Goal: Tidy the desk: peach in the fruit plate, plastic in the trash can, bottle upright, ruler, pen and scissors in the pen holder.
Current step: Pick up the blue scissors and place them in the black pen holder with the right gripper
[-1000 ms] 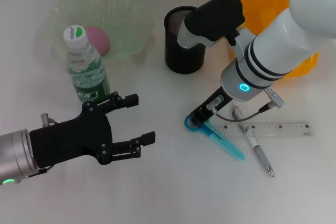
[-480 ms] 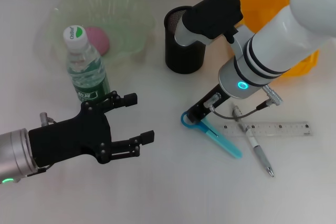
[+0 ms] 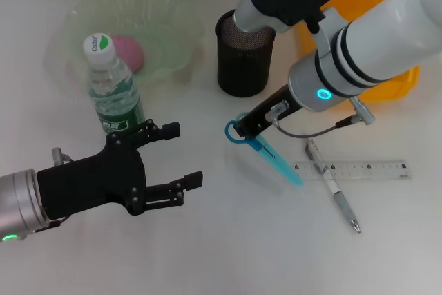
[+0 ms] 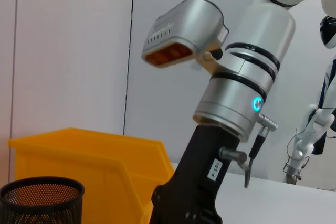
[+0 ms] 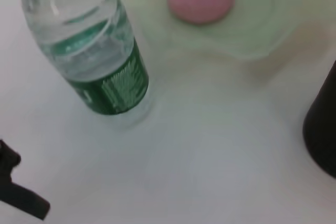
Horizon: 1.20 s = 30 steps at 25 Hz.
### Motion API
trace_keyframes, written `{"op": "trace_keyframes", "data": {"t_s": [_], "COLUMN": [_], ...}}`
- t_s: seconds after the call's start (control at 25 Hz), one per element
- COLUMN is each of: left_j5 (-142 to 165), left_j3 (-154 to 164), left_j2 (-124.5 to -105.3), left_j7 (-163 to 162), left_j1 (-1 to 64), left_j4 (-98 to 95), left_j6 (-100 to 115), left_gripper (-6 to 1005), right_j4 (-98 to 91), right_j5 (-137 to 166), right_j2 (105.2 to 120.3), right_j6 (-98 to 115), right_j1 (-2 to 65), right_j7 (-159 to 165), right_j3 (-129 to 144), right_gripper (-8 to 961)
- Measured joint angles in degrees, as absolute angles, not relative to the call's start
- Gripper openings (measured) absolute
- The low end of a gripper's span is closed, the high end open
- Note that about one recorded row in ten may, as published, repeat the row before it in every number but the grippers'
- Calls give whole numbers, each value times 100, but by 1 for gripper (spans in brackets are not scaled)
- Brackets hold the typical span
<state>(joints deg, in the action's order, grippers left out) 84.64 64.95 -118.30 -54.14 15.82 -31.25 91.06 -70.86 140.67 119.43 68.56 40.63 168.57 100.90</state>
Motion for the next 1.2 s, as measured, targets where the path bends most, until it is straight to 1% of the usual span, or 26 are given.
{"op": "trace_keyframes", "data": {"t_s": [0.16,0.2,0.76,1.16,1.2], "left_j5": [8464,8464,8440,8429,8430], "left_j3": [6495,6495,6495,6489,6488], "left_j2": [-11831,-11834,-11839,-11843,-11845], "left_j7": [-5413,-5413,-5405,-5367,-5367], "left_j1": [1587,1589,1584,1568,1570], "left_j4": [-3139,-3148,-3151,-3131,-3130], "left_j6": [9098,9099,9121,9089,9089], "left_gripper": [865,865,865,865,865], "right_j4": [-7280,-7526,-9050,-9665,-9725], "right_j5": [14069,14071,14076,13839,13588], "right_j2": [11936,11935,11926,11939,11938], "right_j6": [6856,6864,7162,6576,6393], "right_j1": [3963,3836,3178,2642,2506], "right_j7": [16841,16816,16568,16305,16121], "right_j3": [10065,10040,9215,9018,9008], "right_gripper": [107,107,107,106,106]}}
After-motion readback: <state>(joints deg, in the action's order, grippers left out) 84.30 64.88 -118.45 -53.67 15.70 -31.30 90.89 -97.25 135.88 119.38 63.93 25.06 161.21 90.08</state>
